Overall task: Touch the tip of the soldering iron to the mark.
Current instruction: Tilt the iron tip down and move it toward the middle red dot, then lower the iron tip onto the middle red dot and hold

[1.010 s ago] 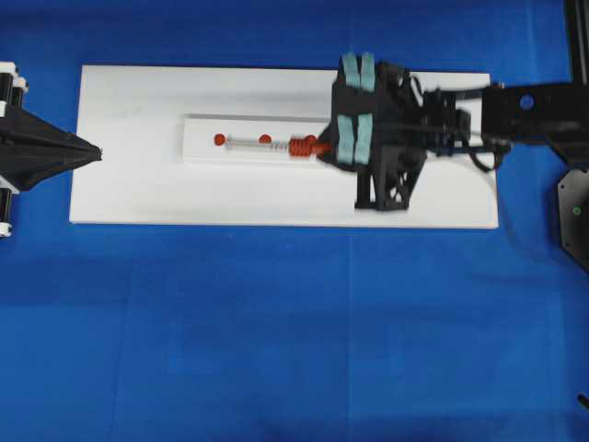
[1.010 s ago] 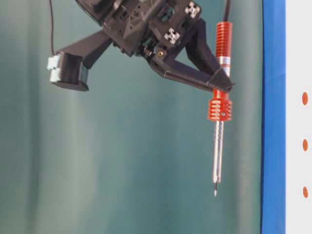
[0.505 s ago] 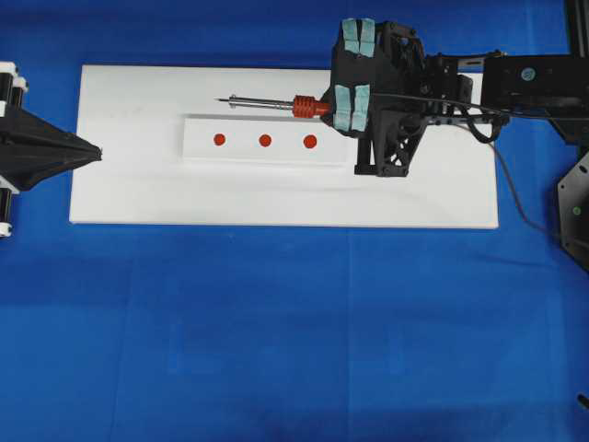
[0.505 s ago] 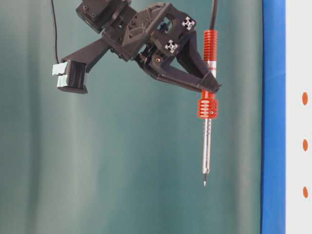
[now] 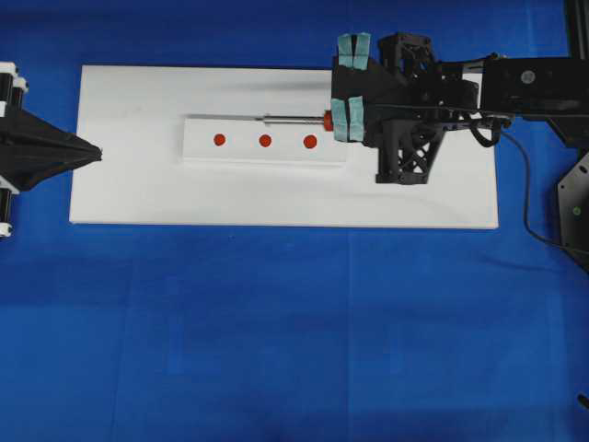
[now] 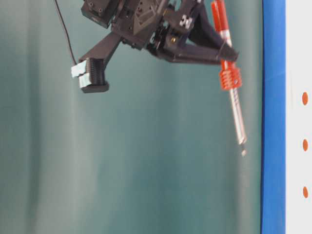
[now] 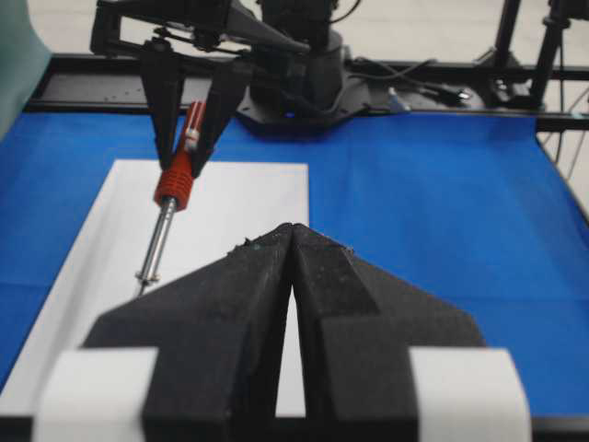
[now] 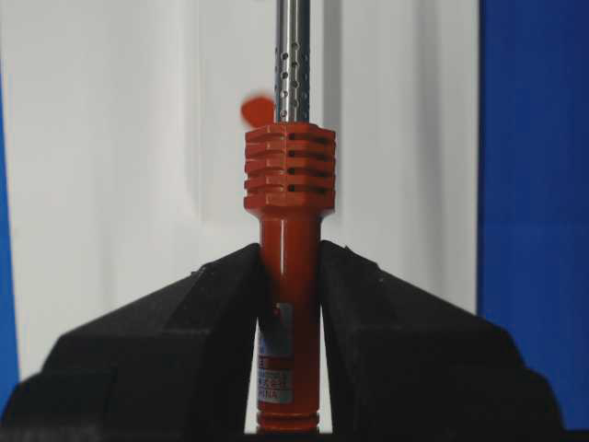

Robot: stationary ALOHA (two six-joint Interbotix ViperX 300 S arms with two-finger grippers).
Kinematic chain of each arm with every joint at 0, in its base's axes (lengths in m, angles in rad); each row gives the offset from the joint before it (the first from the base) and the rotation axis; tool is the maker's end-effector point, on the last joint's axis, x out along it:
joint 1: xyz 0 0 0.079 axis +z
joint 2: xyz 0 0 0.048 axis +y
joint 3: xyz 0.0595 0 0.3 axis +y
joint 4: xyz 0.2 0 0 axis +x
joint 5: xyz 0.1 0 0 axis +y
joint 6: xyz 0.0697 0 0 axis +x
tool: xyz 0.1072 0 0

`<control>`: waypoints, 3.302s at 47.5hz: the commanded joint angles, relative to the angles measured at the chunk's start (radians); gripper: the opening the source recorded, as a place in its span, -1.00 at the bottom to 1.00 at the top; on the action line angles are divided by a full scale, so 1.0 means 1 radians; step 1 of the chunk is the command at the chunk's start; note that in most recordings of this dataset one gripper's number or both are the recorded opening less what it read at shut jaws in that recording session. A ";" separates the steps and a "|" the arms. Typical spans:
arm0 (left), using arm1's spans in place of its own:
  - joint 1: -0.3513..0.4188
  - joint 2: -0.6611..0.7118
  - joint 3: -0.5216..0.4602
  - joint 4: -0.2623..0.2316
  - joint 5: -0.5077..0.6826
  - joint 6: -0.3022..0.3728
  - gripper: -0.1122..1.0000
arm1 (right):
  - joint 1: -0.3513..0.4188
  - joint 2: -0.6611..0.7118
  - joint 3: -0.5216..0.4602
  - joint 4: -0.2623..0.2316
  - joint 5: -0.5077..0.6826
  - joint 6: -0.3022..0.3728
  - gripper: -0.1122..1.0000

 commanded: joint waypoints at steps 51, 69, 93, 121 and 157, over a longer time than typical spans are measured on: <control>0.000 0.003 -0.011 0.000 -0.011 0.002 -0.80 | 0.005 -0.014 -0.041 0.006 0.067 0.006 -0.68; 0.000 0.005 -0.011 0.000 -0.011 0.002 -0.80 | 0.006 0.014 -0.061 0.008 0.061 0.006 -0.68; -0.002 0.005 -0.011 0.000 -0.014 0.000 -0.80 | 0.005 0.179 -0.189 0.006 0.061 0.006 -0.68; -0.002 0.006 -0.009 0.002 -0.008 0.002 -0.80 | 0.005 0.339 -0.275 0.006 0.052 0.005 -0.68; -0.002 0.005 -0.009 0.000 -0.006 0.000 -0.80 | 0.005 0.339 -0.273 0.006 0.057 0.005 -0.68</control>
